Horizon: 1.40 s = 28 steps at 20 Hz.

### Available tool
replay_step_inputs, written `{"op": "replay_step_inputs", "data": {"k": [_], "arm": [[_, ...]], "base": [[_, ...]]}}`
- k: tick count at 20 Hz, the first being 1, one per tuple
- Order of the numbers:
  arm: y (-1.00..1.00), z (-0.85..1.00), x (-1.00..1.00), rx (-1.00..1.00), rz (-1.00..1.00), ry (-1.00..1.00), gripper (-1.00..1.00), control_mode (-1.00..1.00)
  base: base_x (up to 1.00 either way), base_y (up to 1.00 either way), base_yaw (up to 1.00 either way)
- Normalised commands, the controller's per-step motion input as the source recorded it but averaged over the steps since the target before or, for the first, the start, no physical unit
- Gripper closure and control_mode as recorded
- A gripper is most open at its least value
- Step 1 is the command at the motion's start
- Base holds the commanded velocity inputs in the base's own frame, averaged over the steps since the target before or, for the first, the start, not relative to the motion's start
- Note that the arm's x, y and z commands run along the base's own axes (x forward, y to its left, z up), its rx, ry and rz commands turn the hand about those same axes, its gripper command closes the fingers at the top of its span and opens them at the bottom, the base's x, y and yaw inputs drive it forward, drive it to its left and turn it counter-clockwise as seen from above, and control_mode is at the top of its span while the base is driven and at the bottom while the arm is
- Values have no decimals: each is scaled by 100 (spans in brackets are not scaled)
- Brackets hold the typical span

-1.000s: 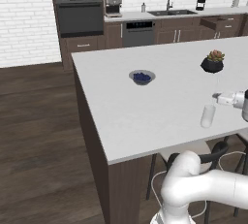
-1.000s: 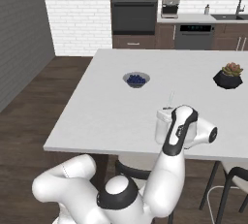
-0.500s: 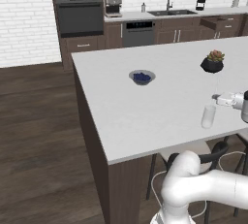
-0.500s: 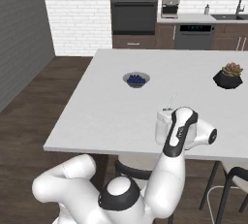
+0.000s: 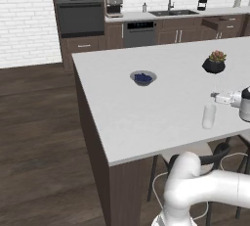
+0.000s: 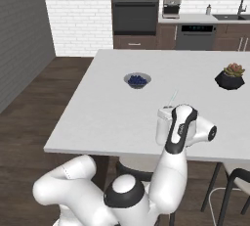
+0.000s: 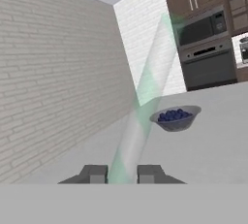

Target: Take a straw from the drawer in front and place it inside the glass cup on the dining counter.

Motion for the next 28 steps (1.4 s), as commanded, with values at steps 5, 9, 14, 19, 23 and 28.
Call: {"op": "replay_step_inputs", "data": {"k": [5,9,14,19,23,28], "arm": [[-7,-12,0,0,0,-3,100,-100],[-5,-15,-9,0,0,-7,100,-100],[0,-16,-3,0,0,-5,100,-100],[0,-11,0,0,0,-5,100,-100],[0,-1,-2,0,0,-5,100,-100],[3,0,-28,0,0,-4,100,-100]], "base": [[0,0,0],[0,0,0],[0,0,0],[0,0,0],[0,0,0],[0,0,0]]}}
